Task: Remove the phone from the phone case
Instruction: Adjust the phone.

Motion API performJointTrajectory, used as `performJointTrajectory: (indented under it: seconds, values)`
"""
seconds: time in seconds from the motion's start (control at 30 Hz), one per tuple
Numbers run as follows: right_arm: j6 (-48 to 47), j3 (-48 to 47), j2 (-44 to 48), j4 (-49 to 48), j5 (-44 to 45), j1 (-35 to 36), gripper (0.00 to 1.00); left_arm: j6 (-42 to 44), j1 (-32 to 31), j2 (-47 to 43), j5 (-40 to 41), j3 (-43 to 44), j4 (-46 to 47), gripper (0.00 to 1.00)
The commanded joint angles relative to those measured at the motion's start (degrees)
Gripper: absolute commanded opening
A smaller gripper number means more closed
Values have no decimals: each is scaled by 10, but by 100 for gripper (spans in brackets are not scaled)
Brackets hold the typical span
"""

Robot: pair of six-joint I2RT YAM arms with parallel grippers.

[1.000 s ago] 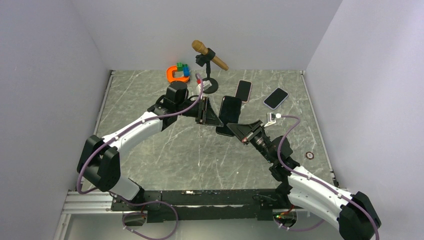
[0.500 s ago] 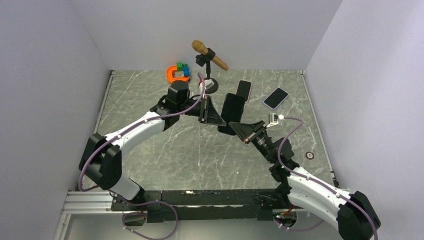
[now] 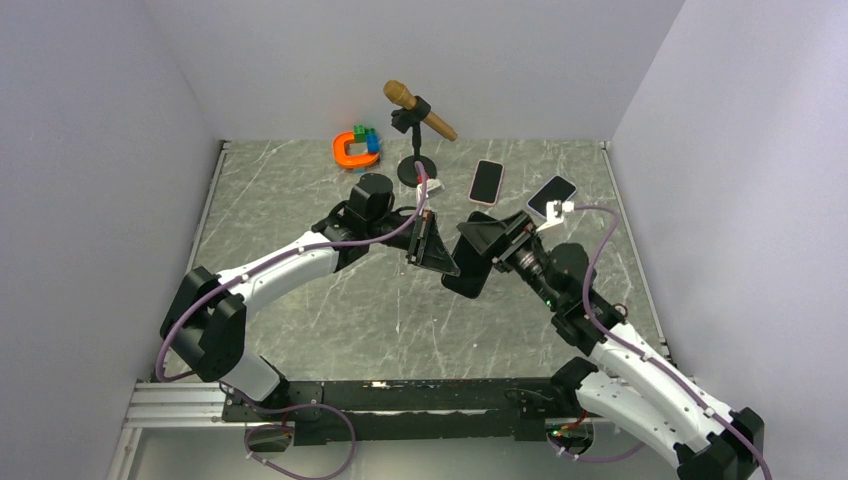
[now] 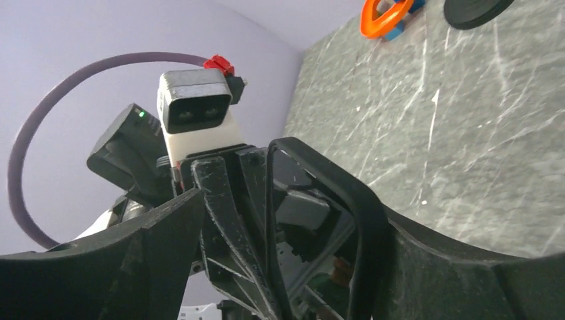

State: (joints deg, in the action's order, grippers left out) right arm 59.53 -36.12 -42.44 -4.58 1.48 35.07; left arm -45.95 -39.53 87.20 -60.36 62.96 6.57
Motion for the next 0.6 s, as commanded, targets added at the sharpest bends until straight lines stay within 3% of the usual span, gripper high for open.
performJointTrajectory:
  seconds: [0.0, 0.27, 0.57]
  values:
    - [-85, -48, -16, 107, -26, -20, 82, 3, 3, -15, -34, 6, 62, 0]
    - [-72, 13, 34, 20, -144, -75, 82, -15, 4, -13, -46, 4, 80, 0]
    - [-28, 34, 39, -53, -240, -131, 73, -84, 7, -5, -59, -19, 153, 0]
